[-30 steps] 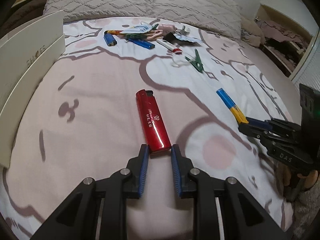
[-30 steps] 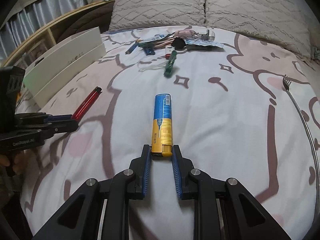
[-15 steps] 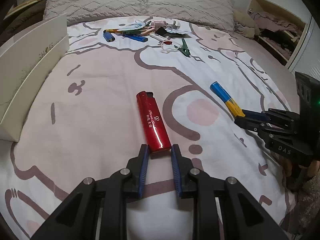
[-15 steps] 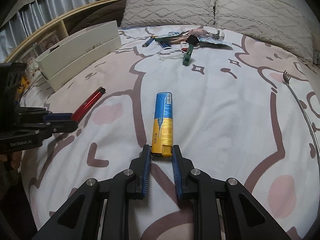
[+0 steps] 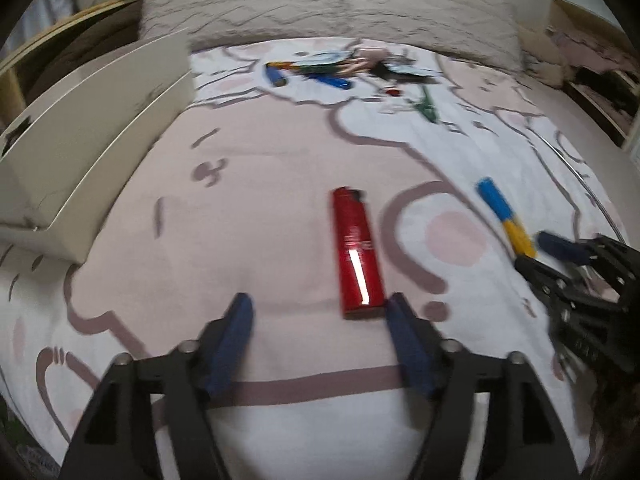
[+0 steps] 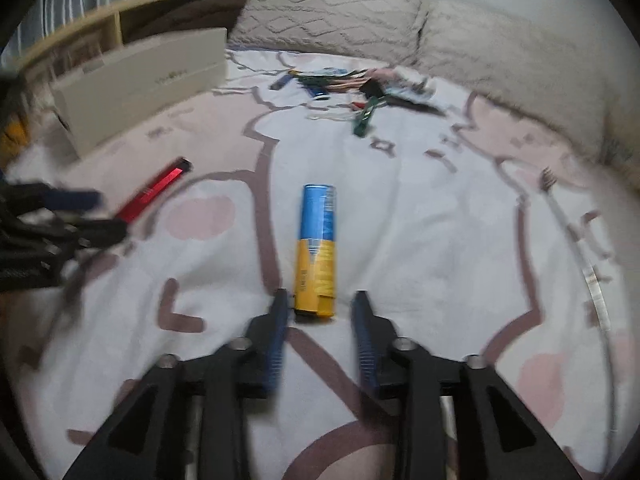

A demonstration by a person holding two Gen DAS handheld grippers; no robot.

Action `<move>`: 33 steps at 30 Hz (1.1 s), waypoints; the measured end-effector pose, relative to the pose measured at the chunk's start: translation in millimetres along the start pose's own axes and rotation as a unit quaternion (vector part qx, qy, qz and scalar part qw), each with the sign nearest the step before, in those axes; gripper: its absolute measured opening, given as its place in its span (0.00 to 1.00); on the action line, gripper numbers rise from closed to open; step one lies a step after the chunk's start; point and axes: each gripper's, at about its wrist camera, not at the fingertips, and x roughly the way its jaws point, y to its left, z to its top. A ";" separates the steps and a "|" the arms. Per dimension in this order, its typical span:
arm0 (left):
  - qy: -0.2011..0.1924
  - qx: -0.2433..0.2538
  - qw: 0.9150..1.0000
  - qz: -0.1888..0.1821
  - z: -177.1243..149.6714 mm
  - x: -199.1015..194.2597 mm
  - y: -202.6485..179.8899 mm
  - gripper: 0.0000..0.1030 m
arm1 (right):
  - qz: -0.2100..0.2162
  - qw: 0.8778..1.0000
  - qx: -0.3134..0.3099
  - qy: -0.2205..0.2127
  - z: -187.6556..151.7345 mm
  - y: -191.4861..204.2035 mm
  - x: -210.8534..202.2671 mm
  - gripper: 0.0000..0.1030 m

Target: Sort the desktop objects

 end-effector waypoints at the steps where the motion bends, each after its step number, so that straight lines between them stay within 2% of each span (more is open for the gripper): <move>1: 0.002 -0.003 1.000 0.001 0.2 0.0 2.9 0.69 | -0.023 1.000 0.002 -0.001 -0.3 -0.6 0.2 0.56; 2: 0.003 -0.004 1.000 0.006 0.9 -0.3 5.8 0.69 | -0.026 1.000 0.012 0.001 -0.4 -4.5 1.1 0.61; 7: 0.010 -0.025 0.999 0.042 8.7 1.5 28.8 0.69 | 0.028 0.998 0.062 0.007 -2.0 -26.2 4.4 0.62; 10: 0.009 -0.043 0.997 0.060 13.7 3.7 42.7 0.69 | 0.021 0.998 0.056 0.007 -2.1 -22.9 4.5 0.62; 13: 0.009 -0.062 0.993 0.095 20.9 10.8 61.0 0.75 | 0.021 0.998 0.057 0.006 -1.1 -22.8 5.1 0.62; 15: 0.011 -0.075 0.992 0.102 25.8 13.6 71.2 0.78 | 0.022 0.998 0.059 0.006 -1.3 -23.1 5.0 0.62; 18: 0.017 -0.090 0.991 0.095 28.8 11.3 78.0 0.78 | 0.023 0.998 0.060 0.006 -1.0 -22.9 5.5 0.62; 22: 0.028 -0.098 0.993 0.058 23.8 4.4 70.8 0.85 | 0.019 0.997 0.074 0.002 -0.9 -26.6 6.4 0.62; 25: 0.033 -0.092 0.995 0.037 19.2 1.9 57.0 0.86 | 0.011 0.997 0.080 0.000 -1.7 -28.5 5.1 0.62; 27: 0.035 -0.076 0.996 0.038 17.8 3.2 46.4 0.86 | 0.005 0.996 0.087 -0.002 -1.8 -31.0 5.0 0.62; 30: 0.036 -0.050 0.996 0.057 18.9 8.6 35.8 0.86 | -0.014 0.994 0.109 -0.003 -2.9 -38.6 4.3 0.62; 33: 0.035 -0.048 0.996 0.064 22.2 14.7 36.7 0.86 | -0.024 0.987 0.161 -0.006 -6.8 -56.9 3.8 0.62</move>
